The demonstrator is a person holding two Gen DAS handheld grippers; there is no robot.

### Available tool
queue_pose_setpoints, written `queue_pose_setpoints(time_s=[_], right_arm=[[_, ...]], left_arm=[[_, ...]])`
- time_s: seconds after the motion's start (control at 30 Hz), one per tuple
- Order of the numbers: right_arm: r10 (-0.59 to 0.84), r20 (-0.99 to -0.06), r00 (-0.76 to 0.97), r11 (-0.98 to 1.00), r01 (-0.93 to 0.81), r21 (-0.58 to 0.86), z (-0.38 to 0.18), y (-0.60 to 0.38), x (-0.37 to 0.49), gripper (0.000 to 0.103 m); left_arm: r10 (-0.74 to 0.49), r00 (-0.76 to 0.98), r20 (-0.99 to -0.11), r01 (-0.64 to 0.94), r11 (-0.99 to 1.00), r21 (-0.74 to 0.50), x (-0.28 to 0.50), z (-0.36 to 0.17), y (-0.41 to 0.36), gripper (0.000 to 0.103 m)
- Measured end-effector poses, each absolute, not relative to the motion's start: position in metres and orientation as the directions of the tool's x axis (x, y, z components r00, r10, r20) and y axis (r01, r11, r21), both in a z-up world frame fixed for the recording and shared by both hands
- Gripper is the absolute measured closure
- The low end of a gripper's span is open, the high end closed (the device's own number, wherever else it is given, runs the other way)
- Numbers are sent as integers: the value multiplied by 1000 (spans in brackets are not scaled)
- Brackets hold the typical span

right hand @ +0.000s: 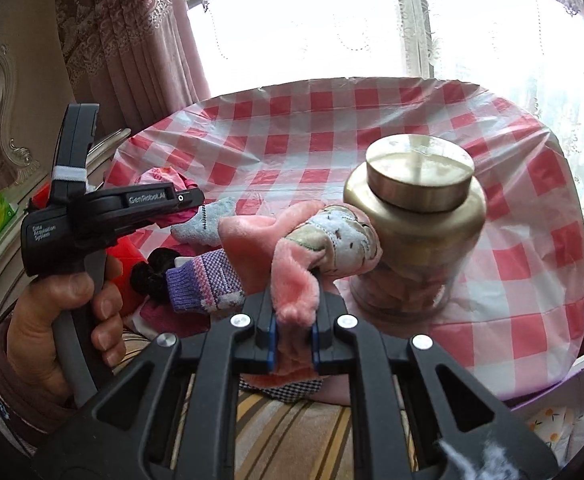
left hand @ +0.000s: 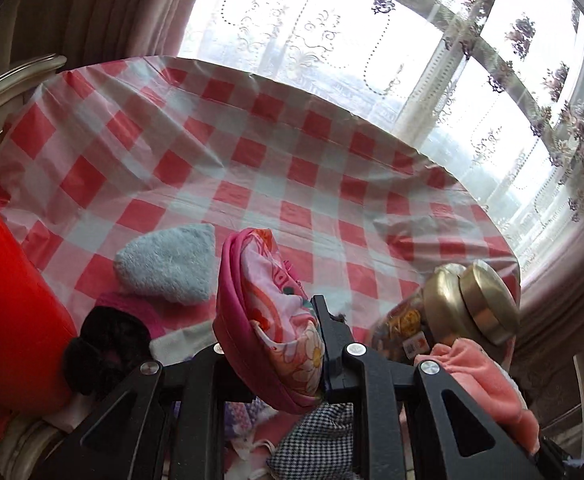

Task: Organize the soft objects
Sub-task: 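Carry the pink sock to the box and release with the right tool while the left tool drops the purse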

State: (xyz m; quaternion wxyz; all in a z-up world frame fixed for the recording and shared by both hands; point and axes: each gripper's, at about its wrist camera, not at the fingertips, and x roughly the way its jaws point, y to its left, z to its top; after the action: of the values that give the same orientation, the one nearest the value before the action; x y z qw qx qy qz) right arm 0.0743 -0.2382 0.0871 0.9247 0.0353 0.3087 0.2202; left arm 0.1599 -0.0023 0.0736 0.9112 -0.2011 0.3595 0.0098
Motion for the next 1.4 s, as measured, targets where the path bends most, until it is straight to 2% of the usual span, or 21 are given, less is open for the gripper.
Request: queue_pose_setpoints(time_s=[0.3, 0.57, 0.9, 1.07, 1.2, 1.3, 1.37, 1.4], right_arm=[[387, -543, 745, 922, -305, 239, 90, -292, 40, 88], [268, -568, 778, 956, -144, 255, 81, -372, 7, 88], [44, -689, 723, 968, 141, 209, 33, -481, -41, 88], [-12, -745, 667, 949, 242, 201, 5, -517, -59, 88], [-4, -802, 598, 941, 273, 199, -21, -535, -66, 87], [5, -857, 515, 931, 311, 192, -47, -545, -69, 73], [2, -873, 488, 917, 348, 197, -56, -554, -77, 52], [0, -873, 488, 910, 363, 203, -58, -558, -80, 47]], left_arm=[[-225, 727, -649, -37, 931, -363, 130, 85, -49, 81], [-348, 687, -637, 114, 918, -379, 110, 96, -102, 81], [-466, 598, -652, 262, 882, -391, 93, 94, -167, 81], [-506, 554, -661, 325, 862, -389, 83, 94, -196, 81], [-543, 506, -670, 378, 838, -393, 74, 93, -221, 81], [-582, 454, -675, 430, 807, -406, 67, 90, -241, 81], [-608, 409, -680, 468, 780, -416, 64, 88, -256, 81], [-619, 383, -685, 485, 766, -422, 63, 85, -264, 81]])
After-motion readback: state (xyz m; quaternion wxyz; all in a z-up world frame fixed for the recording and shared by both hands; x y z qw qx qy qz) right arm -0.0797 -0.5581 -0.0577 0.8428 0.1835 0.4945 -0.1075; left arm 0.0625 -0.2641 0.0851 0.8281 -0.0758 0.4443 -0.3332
